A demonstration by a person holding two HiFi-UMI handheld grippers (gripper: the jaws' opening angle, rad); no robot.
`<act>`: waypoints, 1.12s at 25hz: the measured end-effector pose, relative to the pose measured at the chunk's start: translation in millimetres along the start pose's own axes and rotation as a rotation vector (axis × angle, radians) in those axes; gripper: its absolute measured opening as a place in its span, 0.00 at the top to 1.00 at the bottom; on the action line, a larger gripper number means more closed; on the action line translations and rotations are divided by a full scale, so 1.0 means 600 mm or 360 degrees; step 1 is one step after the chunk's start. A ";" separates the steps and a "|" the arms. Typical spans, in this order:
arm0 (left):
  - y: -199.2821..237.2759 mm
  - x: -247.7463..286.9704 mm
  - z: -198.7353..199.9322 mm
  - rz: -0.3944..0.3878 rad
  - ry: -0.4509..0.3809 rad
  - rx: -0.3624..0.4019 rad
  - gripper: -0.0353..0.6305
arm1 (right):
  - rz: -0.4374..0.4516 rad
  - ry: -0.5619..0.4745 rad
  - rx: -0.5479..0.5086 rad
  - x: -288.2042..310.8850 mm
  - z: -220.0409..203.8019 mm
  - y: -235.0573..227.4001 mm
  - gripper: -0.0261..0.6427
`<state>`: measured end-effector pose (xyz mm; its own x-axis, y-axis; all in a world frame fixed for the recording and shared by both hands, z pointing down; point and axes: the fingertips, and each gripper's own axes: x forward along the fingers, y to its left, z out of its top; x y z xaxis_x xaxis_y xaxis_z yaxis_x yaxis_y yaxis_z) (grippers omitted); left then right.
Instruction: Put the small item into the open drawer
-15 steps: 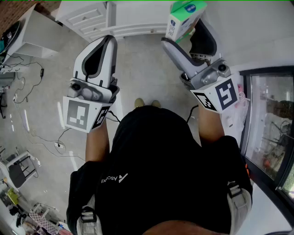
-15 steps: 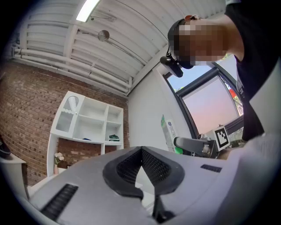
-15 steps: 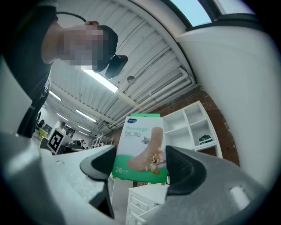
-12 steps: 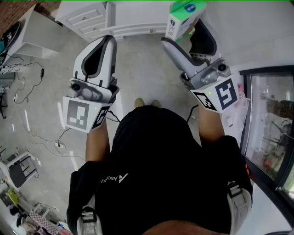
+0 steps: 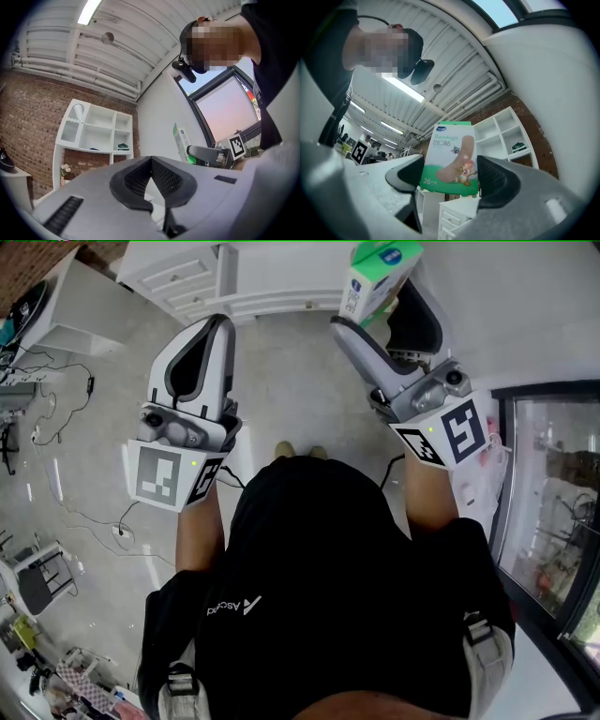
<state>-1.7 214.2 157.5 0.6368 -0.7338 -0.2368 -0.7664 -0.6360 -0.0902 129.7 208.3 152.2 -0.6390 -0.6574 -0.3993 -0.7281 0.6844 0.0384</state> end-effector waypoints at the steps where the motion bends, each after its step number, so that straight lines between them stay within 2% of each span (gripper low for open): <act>1: -0.002 0.002 -0.001 0.0007 0.0004 0.0003 0.95 | 0.0002 -0.0003 0.0001 -0.002 0.001 -0.003 0.44; 8: -0.007 0.011 -0.005 0.0071 0.0004 0.0033 0.95 | 0.0030 0.0009 -0.0020 -0.009 -0.002 -0.027 0.44; 15: 0.044 0.039 -0.017 0.0138 0.0003 0.0031 0.95 | 0.0047 0.0058 -0.0030 0.033 -0.026 -0.069 0.44; 22: 0.119 0.069 -0.056 0.0149 -0.0026 0.0014 0.95 | 0.0060 0.0109 -0.0067 0.095 -0.086 -0.098 0.44; 24: 0.155 0.091 -0.072 0.0147 -0.0031 0.0007 0.95 | 0.0060 0.0126 -0.0073 0.128 -0.110 -0.117 0.44; 28: 0.300 0.157 -0.103 0.0150 -0.0024 -0.0011 0.95 | 0.0077 0.0196 -0.0094 0.263 -0.180 -0.164 0.44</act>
<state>-74.4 16.2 178.9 0.5604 -0.7869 -0.2583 -0.8224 -0.5657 -0.0604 73.5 3.4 184.3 -0.6965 -0.6605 -0.2803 -0.7069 0.6987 0.1101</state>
